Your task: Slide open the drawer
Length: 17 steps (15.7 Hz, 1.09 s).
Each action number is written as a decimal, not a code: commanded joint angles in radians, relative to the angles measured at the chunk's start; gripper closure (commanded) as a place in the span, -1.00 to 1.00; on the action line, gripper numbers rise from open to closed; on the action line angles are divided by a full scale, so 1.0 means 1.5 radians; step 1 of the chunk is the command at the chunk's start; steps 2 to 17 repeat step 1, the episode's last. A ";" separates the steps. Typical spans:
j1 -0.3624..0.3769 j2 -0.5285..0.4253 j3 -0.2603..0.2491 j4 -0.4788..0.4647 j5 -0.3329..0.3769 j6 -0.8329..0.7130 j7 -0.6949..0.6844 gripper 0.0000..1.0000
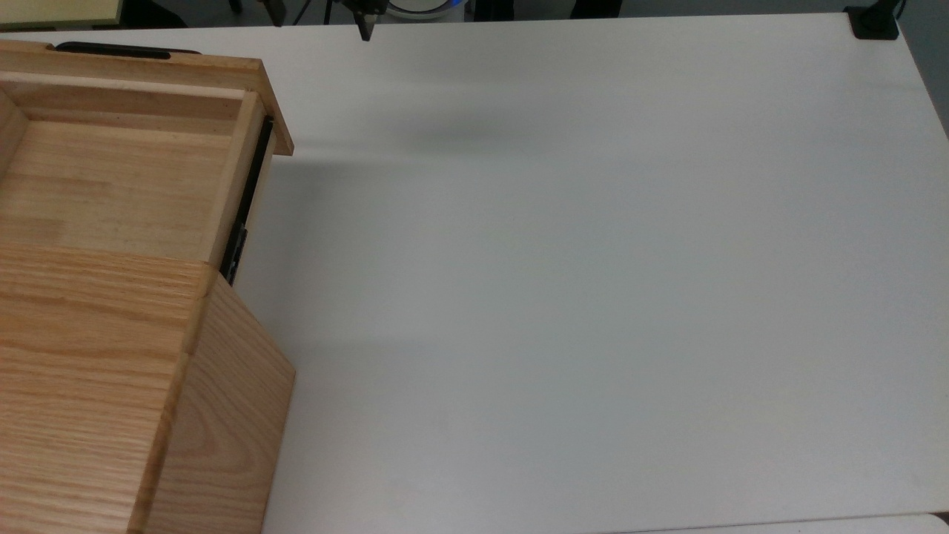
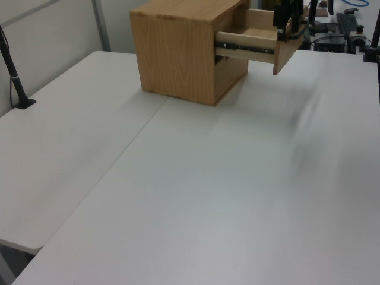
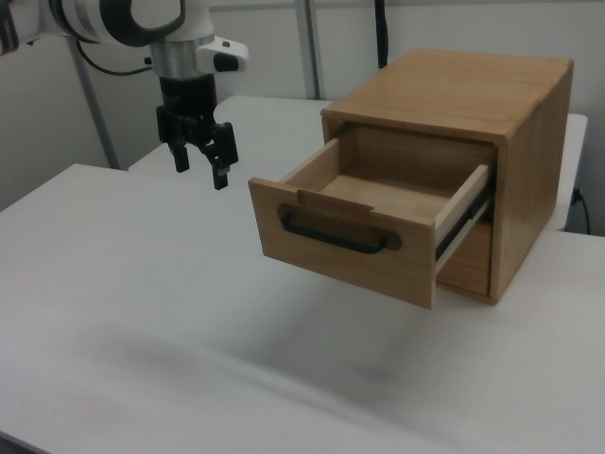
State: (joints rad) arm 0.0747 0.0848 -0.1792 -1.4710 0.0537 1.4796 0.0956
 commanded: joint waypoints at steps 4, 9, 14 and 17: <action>0.006 -0.011 -0.003 -0.002 -0.026 -0.004 -0.014 -1.00; 0.006 -0.011 -0.003 -0.002 -0.026 -0.004 -0.014 -1.00; 0.006 -0.011 -0.003 -0.002 -0.026 -0.004 -0.014 -1.00; 0.006 -0.011 -0.003 -0.002 -0.026 -0.004 -0.014 -1.00</action>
